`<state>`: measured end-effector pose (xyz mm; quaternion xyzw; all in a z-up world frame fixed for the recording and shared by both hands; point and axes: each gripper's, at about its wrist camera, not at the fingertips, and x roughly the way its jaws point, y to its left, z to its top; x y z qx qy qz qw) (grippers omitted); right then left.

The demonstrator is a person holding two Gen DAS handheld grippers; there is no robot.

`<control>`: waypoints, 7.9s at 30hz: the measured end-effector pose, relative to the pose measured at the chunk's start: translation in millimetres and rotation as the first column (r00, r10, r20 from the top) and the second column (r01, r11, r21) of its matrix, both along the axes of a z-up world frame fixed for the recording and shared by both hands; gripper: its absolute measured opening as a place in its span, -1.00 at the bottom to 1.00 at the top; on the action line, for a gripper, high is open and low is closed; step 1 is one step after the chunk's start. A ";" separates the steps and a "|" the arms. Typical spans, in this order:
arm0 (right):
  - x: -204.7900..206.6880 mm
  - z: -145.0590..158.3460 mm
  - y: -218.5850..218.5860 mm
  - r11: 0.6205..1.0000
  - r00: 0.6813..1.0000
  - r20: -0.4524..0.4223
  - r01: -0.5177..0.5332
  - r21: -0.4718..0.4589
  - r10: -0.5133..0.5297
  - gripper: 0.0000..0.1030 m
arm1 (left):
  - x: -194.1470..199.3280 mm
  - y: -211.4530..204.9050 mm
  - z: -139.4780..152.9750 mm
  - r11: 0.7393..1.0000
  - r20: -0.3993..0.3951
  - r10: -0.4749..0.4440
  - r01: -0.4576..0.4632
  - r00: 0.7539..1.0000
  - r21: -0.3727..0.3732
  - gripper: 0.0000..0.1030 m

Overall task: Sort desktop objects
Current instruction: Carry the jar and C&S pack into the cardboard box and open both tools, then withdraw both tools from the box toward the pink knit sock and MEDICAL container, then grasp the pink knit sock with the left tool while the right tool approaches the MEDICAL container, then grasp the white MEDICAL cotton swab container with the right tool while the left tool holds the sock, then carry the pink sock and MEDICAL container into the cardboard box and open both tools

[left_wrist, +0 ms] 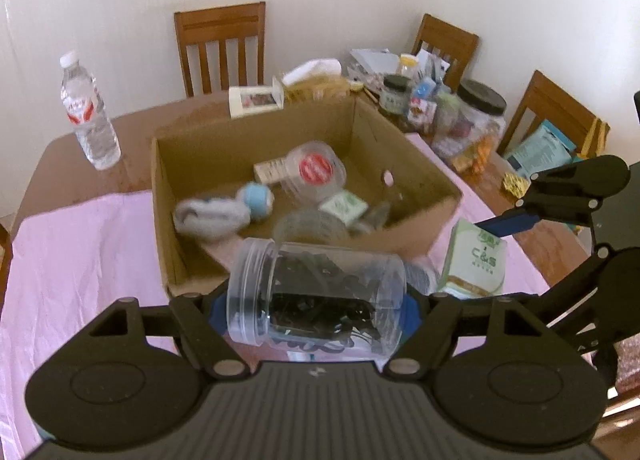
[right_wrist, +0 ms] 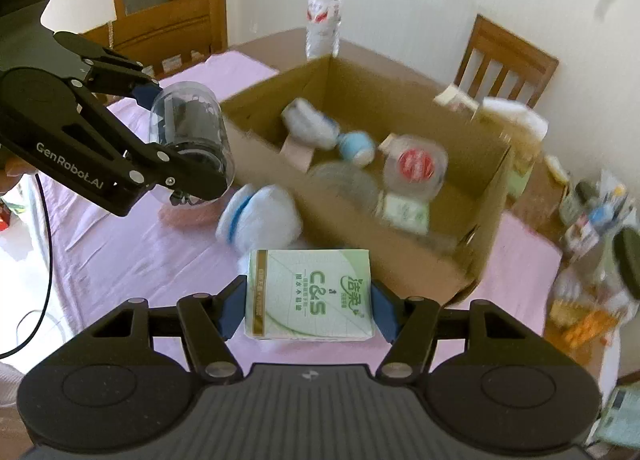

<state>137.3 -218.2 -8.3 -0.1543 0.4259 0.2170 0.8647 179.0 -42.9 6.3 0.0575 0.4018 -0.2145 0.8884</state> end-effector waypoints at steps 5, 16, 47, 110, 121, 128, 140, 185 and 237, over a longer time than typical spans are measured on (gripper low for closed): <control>21.6 12.7 -4.8 1.000 0.999 0.051 -0.009 -0.006 0.009 0.33 | 22.4 -4.2 6.9 1.000 0.016 0.018 -0.018 1.000 0.007 0.49; 62.2 19.3 -16.3 1.000 0.996 0.092 0.000 -0.016 0.001 0.33 | 61.1 -7.4 10.2 0.998 0.034 0.053 -0.054 0.998 0.040 0.49; 84.1 17.7 -21.7 1.000 0.993 0.119 0.023 0.014 -0.025 1.00 | 79.0 15.3 -14.5 0.983 -0.031 0.146 -0.141 0.989 0.121 0.73; -25.5 -85.1 44.3 0.949 0.940 -0.133 0.316 -0.009 -0.315 1.00 | 13.1 70.0 -118.4 0.966 -0.144 -0.090 0.121 0.986 0.228 0.87; -29.1 -120.4 37.1 0.911 0.883 -0.232 0.412 -0.033 -0.408 1.00 | 25.5 66.9 -130.7 0.960 -0.178 -0.163 0.198 0.970 0.197 0.88; -30.4 -126.8 43.7 0.892 0.868 -0.217 0.450 -0.040 -0.447 1.00 | 30.7 66.6 -133.0 0.958 -0.189 -0.208 0.239 0.960 0.160 0.88; -7.8 -127.5 60.0 0.839 0.817 -0.209 0.542 -0.037 -0.537 1.00 | 38.1 69.9 -133.4 0.941 -0.176 -0.275 0.302 0.945 0.151 0.88; 48.1 -111.7 47.2 0.705 0.681 -0.218 0.707 -0.053 -0.699 0.87 | 34.7 72.9 -128.1 0.940 -0.161 -0.297 0.318 0.941 0.124 0.66; 88.5 36.9 10.9 0.954 0.957 -0.011 0.289 0.074 -0.289 0.75 | 94.8 15.8 17.5 0.962 0.047 -0.273 0.272 0.961 0.037 0.42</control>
